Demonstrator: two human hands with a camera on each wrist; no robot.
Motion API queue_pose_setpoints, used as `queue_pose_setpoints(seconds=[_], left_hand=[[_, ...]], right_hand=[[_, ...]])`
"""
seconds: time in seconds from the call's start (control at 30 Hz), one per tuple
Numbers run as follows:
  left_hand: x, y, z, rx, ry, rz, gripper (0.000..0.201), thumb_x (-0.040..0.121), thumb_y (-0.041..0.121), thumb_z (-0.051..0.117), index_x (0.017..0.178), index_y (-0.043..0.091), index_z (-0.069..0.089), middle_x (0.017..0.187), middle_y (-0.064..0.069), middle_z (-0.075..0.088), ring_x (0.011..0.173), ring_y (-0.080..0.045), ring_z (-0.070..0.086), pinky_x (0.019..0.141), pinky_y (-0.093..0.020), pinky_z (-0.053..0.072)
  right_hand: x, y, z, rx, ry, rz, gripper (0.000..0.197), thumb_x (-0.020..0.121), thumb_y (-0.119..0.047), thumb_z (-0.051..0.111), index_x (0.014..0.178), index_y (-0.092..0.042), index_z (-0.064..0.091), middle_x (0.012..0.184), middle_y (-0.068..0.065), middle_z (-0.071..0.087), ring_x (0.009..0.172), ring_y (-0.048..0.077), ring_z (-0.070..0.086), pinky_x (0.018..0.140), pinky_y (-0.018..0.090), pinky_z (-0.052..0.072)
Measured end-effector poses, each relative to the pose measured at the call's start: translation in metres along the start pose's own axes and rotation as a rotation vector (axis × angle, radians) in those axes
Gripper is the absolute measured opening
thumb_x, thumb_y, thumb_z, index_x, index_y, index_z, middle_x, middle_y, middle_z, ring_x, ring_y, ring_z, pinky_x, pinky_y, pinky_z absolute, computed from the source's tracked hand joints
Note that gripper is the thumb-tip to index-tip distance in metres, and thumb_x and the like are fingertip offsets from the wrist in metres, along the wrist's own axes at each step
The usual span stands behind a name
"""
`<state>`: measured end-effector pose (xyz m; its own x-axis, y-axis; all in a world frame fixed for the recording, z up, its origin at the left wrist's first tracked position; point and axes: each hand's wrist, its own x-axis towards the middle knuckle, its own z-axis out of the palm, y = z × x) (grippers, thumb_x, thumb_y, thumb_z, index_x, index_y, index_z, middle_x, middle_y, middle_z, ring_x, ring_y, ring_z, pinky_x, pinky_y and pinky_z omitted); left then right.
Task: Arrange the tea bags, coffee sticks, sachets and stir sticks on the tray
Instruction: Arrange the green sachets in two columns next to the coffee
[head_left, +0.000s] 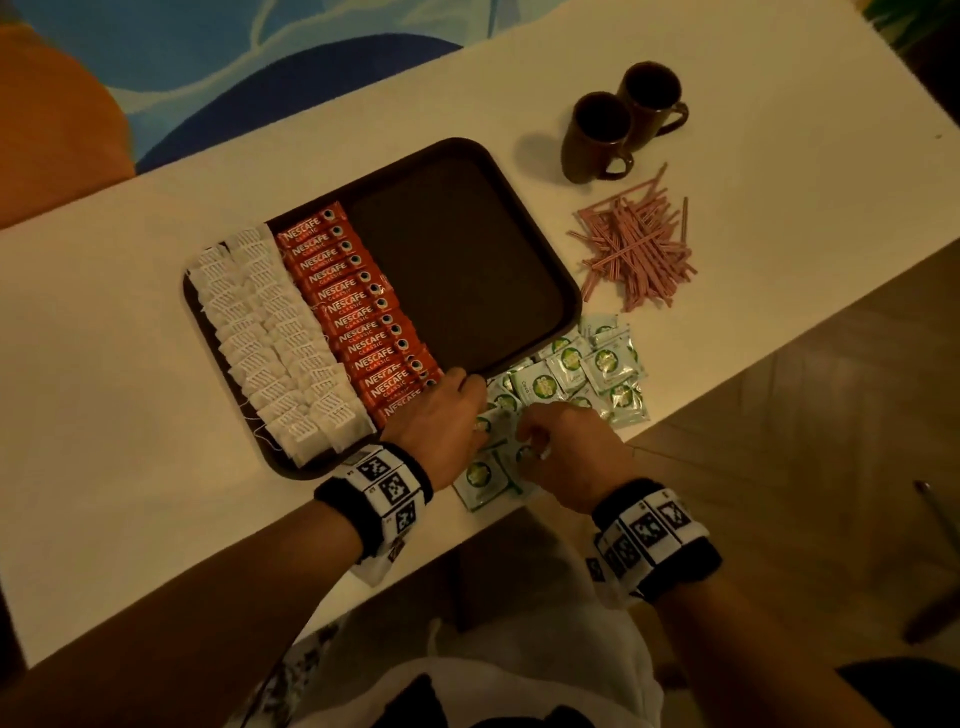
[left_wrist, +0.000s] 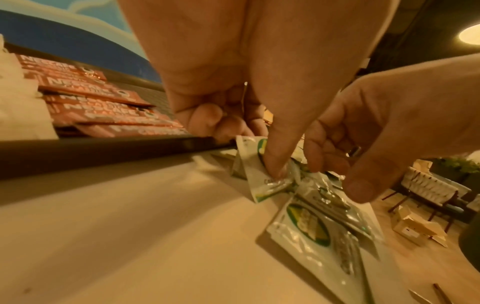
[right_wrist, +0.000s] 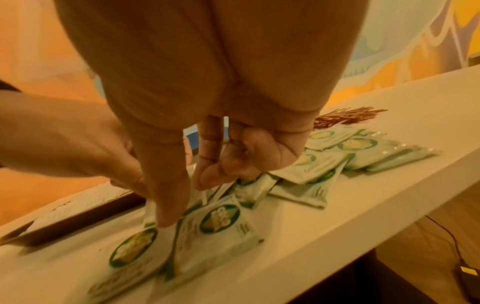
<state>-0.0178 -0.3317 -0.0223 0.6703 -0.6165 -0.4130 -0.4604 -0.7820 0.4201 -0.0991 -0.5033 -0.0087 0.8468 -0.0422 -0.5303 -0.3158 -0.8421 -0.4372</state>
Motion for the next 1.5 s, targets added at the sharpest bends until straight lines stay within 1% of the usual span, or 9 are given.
queue_pose_setpoints(seconds=[0.13, 0.4, 0.7, 0.83, 0.93, 1.03, 1.2, 1.33, 1.5], left_hand=[[0.001, -0.005, -0.003, -0.029, -0.004, -0.024, 0.023, 0.092, 0.034, 0.071, 0.100, 0.027, 0.050, 0.104, 0.005, 0.054, 0.088, -0.017, 0.058, 0.073, -0.038, 0.053], [-0.007, -0.021, -0.011, -0.124, -0.019, -0.077, 0.022, 0.089, 0.039, 0.074, 0.099, 0.027, 0.058, 0.088, 0.011, 0.058, 0.082, -0.014, 0.059, 0.066, -0.031, 0.046], [-0.029, -0.035, -0.027, -0.308, 0.033, -0.133, 0.024, 0.085, 0.036, 0.080, 0.092, 0.029, 0.059, 0.079, 0.010, 0.062, 0.073, -0.011, 0.063, 0.072, -0.040, 0.059], [-0.038, -0.045, -0.040, -0.394, 0.088, -0.169, 0.018, 0.086, 0.028, 0.081, 0.096, 0.022, 0.067, 0.081, 0.008, 0.066, 0.074, -0.008, 0.064, 0.072, -0.035, 0.057], [-0.042, -0.054, -0.050, -0.455, 0.117, -0.211, 0.013, 0.089, 0.025, 0.078, 0.098, 0.022, 0.070, 0.083, 0.007, 0.070, 0.075, -0.007, 0.066, 0.072, -0.030, 0.057], [-0.044, -0.060, -0.057, -0.461, 0.138, -0.242, 0.011, 0.091, 0.026, 0.076, 0.101, 0.024, 0.072, 0.085, 0.010, 0.068, 0.075, 0.002, 0.061, 0.065, -0.012, 0.045], [-0.043, -0.065, -0.067, -0.540, 0.194, -0.281, 0.014, 0.089, 0.026, 0.077, 0.101, 0.027, 0.069, 0.086, 0.011, 0.070, 0.076, -0.006, 0.068, 0.060, -0.010, 0.047], [-0.036, -0.066, -0.073, -0.555, 0.242, -0.298, 0.016, 0.088, 0.026, 0.079, 0.097, 0.026, 0.067, 0.085, 0.010, 0.071, 0.079, 0.000, 0.066, 0.067, -0.018, 0.048], [-0.022, -0.066, -0.086, -0.567, 0.281, -0.304, 0.014, 0.087, 0.029, 0.079, 0.098, 0.026, 0.070, 0.086, 0.011, 0.071, 0.079, 0.003, 0.064, 0.063, -0.012, 0.042]], right_hand=[[-0.004, -0.007, 0.011, 0.013, -0.022, -0.056, 0.032, 0.085, -0.019, 0.075, 0.115, -0.025, 0.066, 0.096, -0.010, 0.053, 0.088, 0.014, 0.052, 0.068, 0.024, 0.039], [0.000, -0.022, 0.026, -0.065, -0.070, -0.159, 0.040, 0.088, -0.032, 0.075, 0.125, -0.038, 0.061, 0.123, -0.006, 0.058, 0.115, 0.018, 0.055, 0.088, 0.036, 0.053], [0.007, -0.029, 0.026, -0.113, -0.077, -0.200, 0.017, 0.090, -0.034, 0.072, 0.106, -0.033, 0.065, 0.117, -0.009, 0.050, 0.118, 0.016, 0.047, 0.088, 0.031, 0.047], [0.011, -0.029, 0.014, 0.092, -0.085, -0.164, 0.012, 0.085, -0.036, 0.080, 0.088, -0.033, 0.068, 0.099, -0.015, 0.053, 0.094, 0.007, 0.052, 0.075, 0.024, 0.040], [0.015, -0.032, 0.000, 0.318, -0.078, -0.130, 0.013, 0.085, -0.031, 0.082, 0.086, -0.027, 0.069, 0.088, -0.012, 0.068, 0.082, 0.005, 0.063, 0.073, 0.022, 0.047], [0.024, -0.032, -0.012, 0.504, -0.043, -0.105, 0.012, 0.085, -0.026, 0.082, 0.089, -0.024, 0.070, 0.082, -0.006, 0.074, 0.070, 0.005, 0.067, 0.067, 0.025, 0.053], [0.042, -0.032, -0.031, 0.733, -0.023, -0.095, 0.010, 0.089, -0.012, 0.077, 0.098, -0.015, 0.074, 0.089, 0.000, 0.079, 0.072, 0.008, 0.068, 0.066, 0.029, 0.055], [0.057, -0.027, -0.045, 0.809, -0.013, -0.116, 0.013, 0.089, -0.008, 0.076, 0.101, -0.014, 0.076, 0.093, 0.004, 0.079, 0.083, 0.023, 0.073, 0.076, 0.042, 0.060], [0.078, -0.021, -0.069, 0.789, -0.035, -0.153, 0.017, 0.090, -0.007, 0.076, 0.106, -0.011, 0.076, 0.098, 0.005, 0.079, 0.091, 0.034, 0.074, 0.082, 0.045, 0.061]])
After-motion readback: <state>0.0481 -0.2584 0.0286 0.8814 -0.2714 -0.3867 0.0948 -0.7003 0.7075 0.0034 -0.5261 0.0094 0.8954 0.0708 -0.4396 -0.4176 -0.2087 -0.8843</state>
